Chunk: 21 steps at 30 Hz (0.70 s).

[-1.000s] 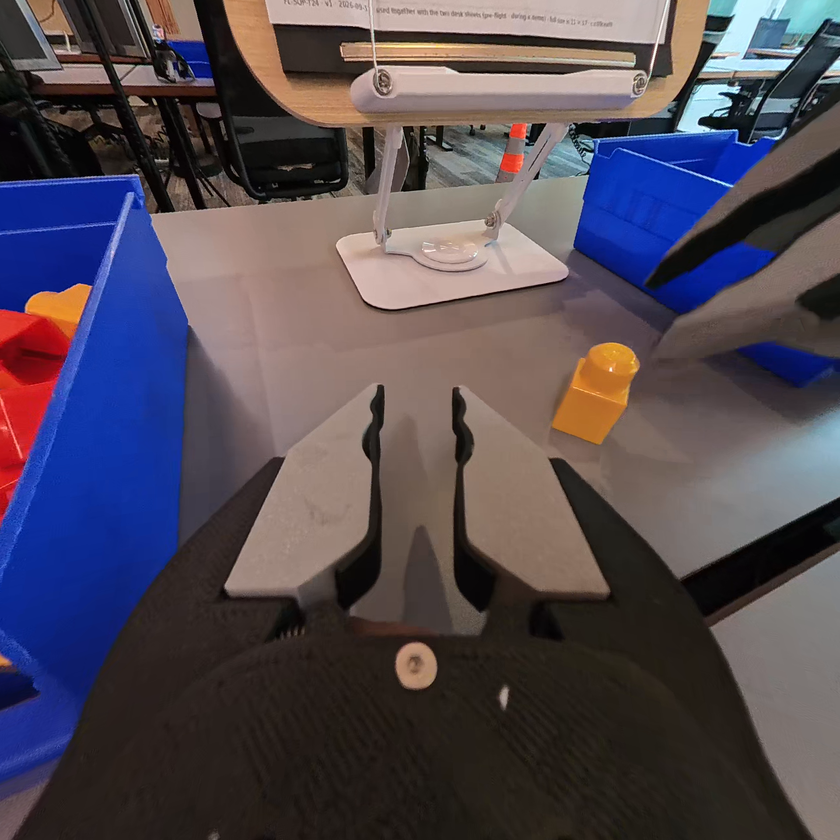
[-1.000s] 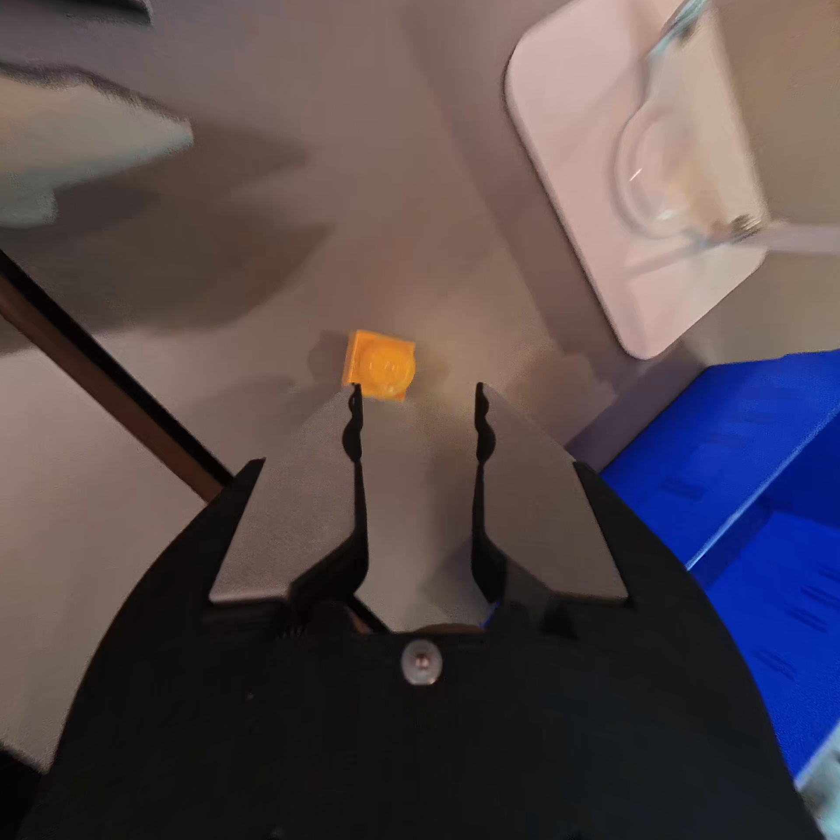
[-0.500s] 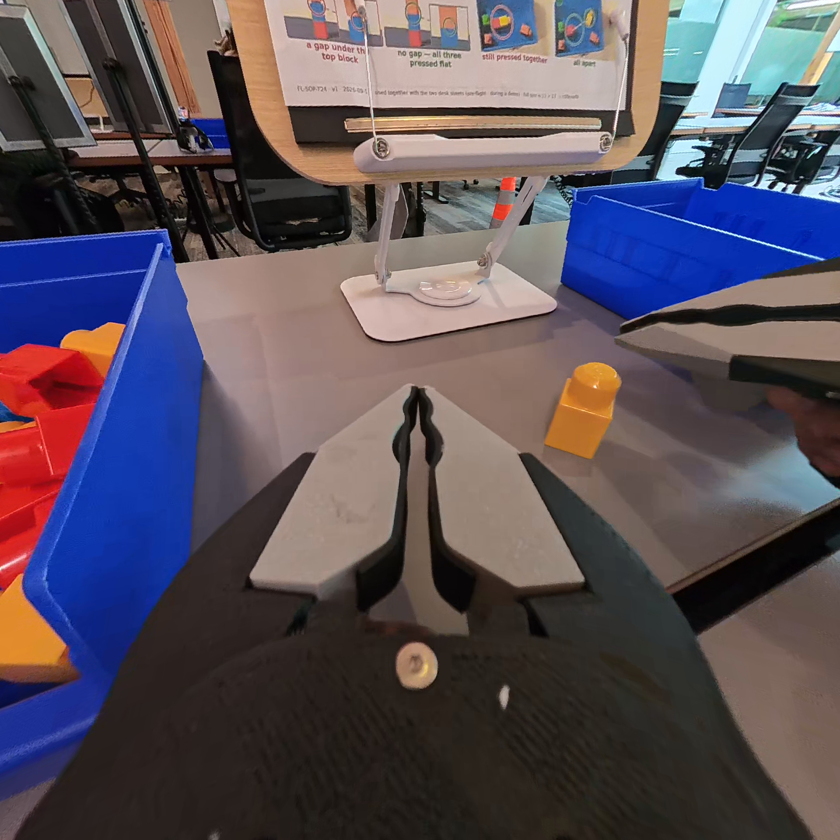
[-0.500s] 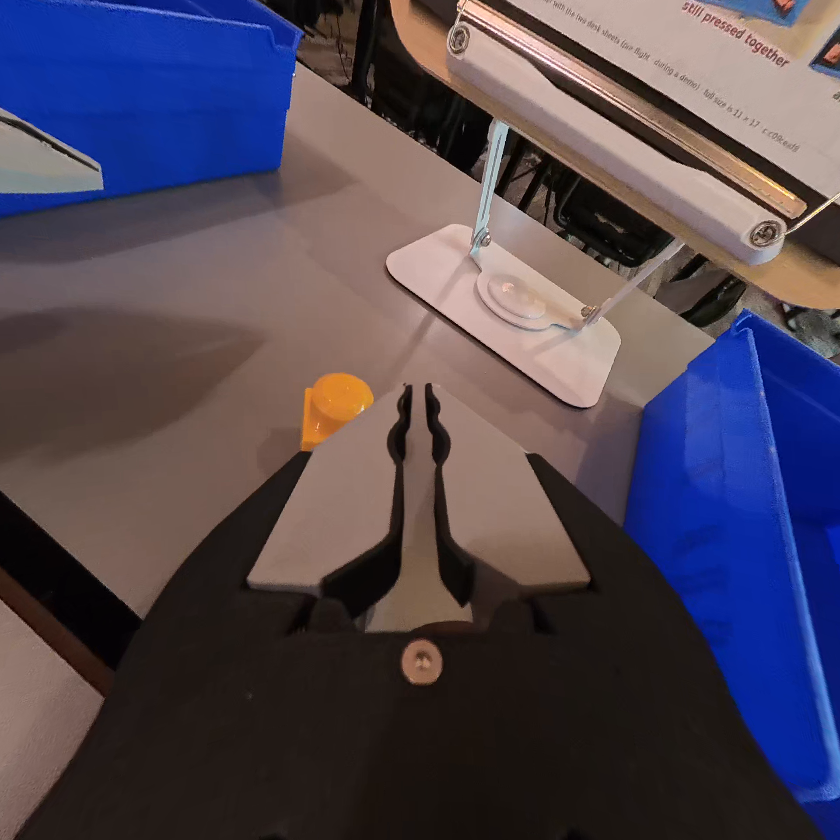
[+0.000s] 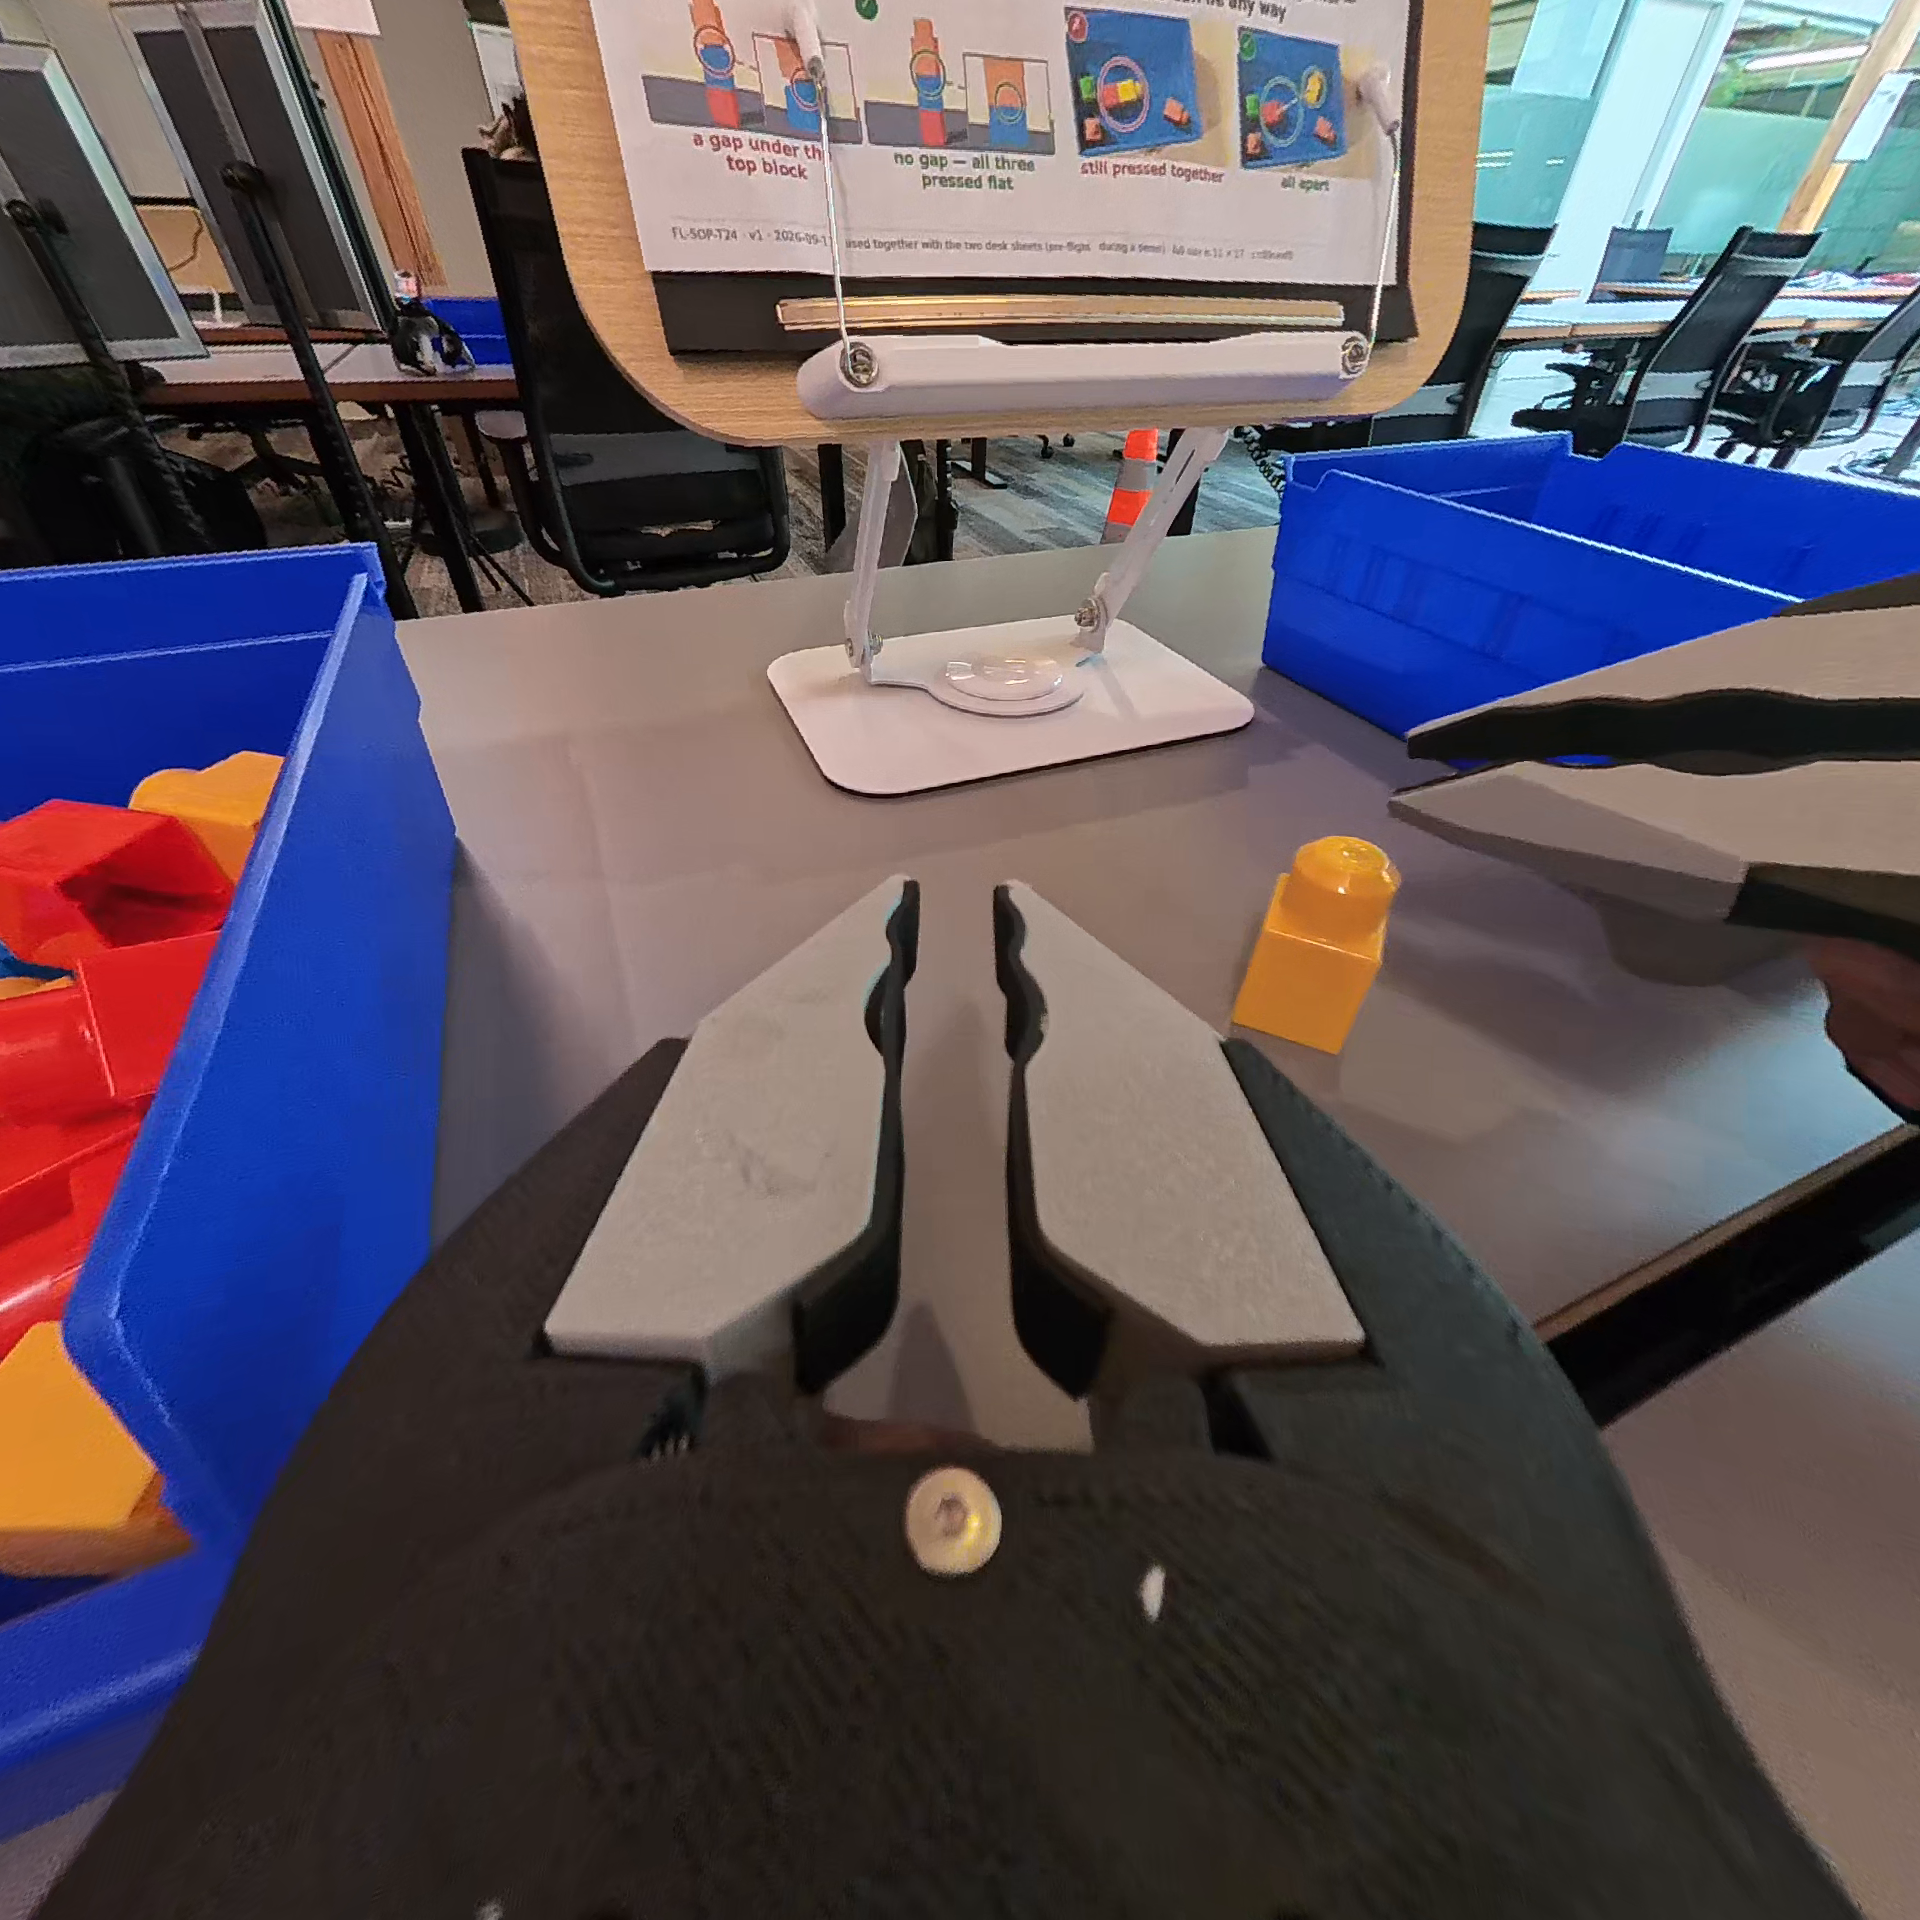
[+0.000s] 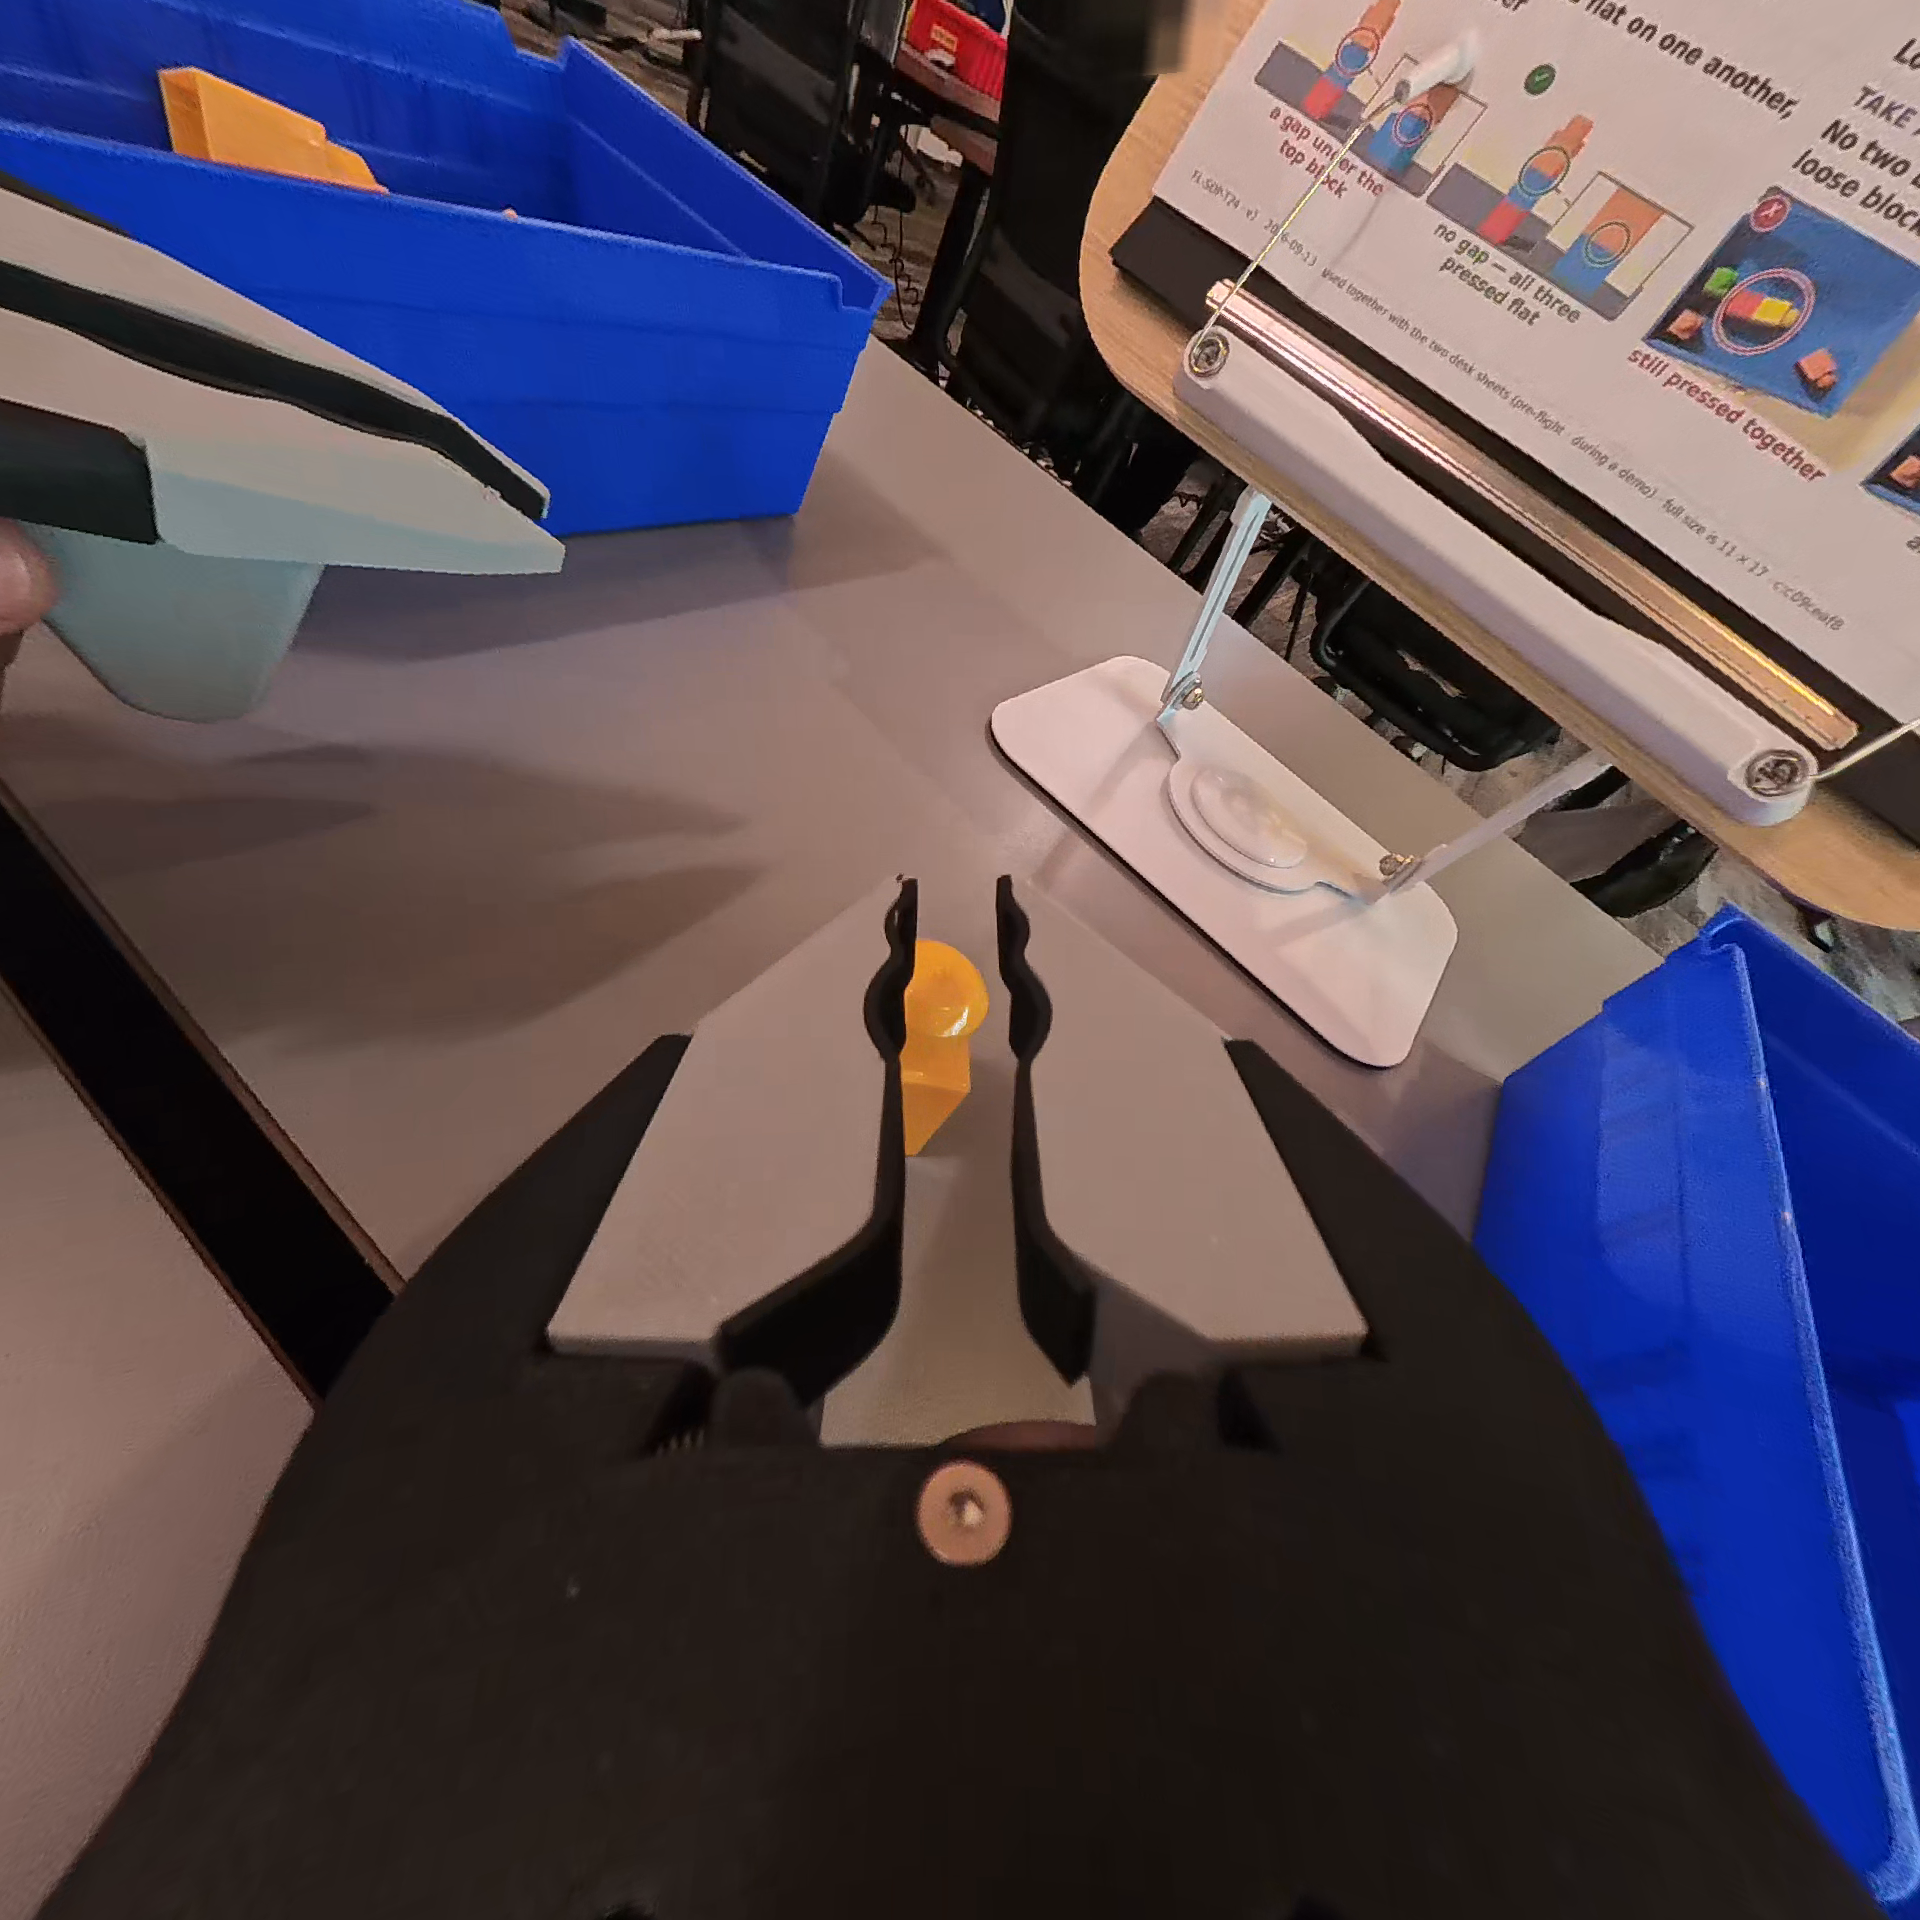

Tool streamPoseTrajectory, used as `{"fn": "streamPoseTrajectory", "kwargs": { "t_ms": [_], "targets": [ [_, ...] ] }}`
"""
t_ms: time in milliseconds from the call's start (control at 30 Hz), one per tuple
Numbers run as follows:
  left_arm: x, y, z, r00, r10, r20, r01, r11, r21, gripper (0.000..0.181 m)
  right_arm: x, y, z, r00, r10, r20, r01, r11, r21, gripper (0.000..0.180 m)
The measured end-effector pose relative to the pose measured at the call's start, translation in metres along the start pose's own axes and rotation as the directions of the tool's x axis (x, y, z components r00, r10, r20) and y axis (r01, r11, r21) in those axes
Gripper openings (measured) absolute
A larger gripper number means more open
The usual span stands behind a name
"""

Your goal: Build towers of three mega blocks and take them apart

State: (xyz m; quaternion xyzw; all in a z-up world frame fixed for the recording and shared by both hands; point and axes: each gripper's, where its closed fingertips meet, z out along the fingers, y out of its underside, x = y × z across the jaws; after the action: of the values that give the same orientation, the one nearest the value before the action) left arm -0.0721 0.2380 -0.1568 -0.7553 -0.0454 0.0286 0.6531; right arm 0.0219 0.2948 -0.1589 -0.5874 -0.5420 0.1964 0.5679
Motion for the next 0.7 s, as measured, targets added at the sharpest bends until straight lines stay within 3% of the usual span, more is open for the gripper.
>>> {"fn": "streamPoseTrajectory", "kwargs": {
  "t_ms": [700],
  "targets": [
    [0.0019, -0.0007, -0.0002, 1.000, 0.009, -0.006, -0.009, 1.000, 0.005, 0.012, 0.0074, 0.0070, 0.0028, 0.999, 0.044, -0.013, -0.044, 0.999, 0.017, 0.013]
  ]
}}
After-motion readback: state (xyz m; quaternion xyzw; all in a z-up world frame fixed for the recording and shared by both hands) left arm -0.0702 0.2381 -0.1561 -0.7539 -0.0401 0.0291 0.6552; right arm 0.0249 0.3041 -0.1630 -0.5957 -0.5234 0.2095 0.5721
